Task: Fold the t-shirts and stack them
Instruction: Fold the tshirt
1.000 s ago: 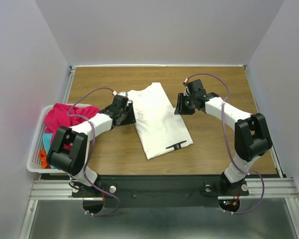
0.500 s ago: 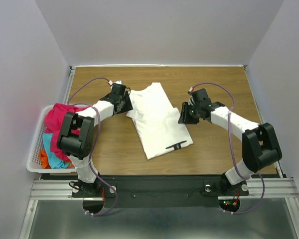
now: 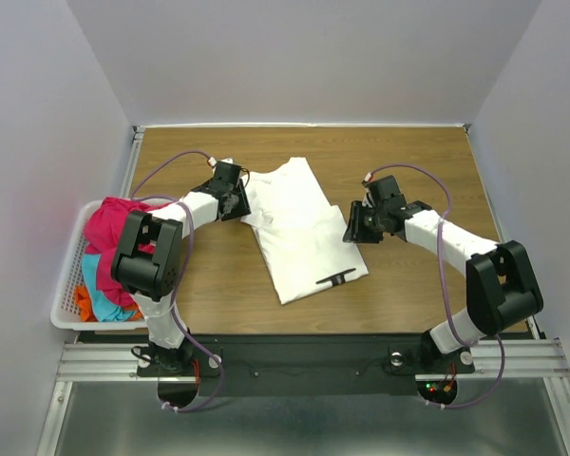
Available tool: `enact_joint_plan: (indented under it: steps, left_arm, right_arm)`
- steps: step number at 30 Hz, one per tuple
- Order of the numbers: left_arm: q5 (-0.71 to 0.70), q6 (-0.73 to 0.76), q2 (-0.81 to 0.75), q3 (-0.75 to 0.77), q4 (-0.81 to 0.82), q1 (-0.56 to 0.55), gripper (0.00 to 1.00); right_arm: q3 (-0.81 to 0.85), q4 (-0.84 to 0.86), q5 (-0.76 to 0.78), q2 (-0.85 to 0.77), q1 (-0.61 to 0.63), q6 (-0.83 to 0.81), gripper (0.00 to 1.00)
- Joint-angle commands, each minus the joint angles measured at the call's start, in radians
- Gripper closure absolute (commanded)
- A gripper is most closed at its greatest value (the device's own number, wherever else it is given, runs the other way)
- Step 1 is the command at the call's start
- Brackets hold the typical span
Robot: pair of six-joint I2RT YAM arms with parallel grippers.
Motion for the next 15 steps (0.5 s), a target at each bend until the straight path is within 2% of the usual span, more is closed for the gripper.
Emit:
enact_joint_plan:
  steps: [1,10,11,14,15]
  left_arm:
    - [-0.004,0.010,0.003,-0.001,-0.007,0.003,0.53]
    - [0.008,0.011,0.047,0.002,-0.010,0.003,0.53]
    - [0.009,0.010,0.044,0.003,-0.013,0.002,0.56]
    - [0.006,0.002,0.030,0.002,-0.026,0.002,0.73]
    - [0.009,0.001,0.017,0.002,-0.028,0.000,0.75]
  right_arm:
    - [-0.005,0.035,0.020,-0.044,-0.002,-0.001,0.58]
    - [-0.002,0.036,0.017,-0.038,-0.004,-0.006,0.58]
    - [-0.004,0.036,0.019,-0.036,-0.002,-0.007,0.58]
    - [-0.005,0.036,0.022,-0.038,-0.002,-0.009,0.58]
    - [-0.005,0.036,0.023,-0.041,-0.002,-0.007,0.58]
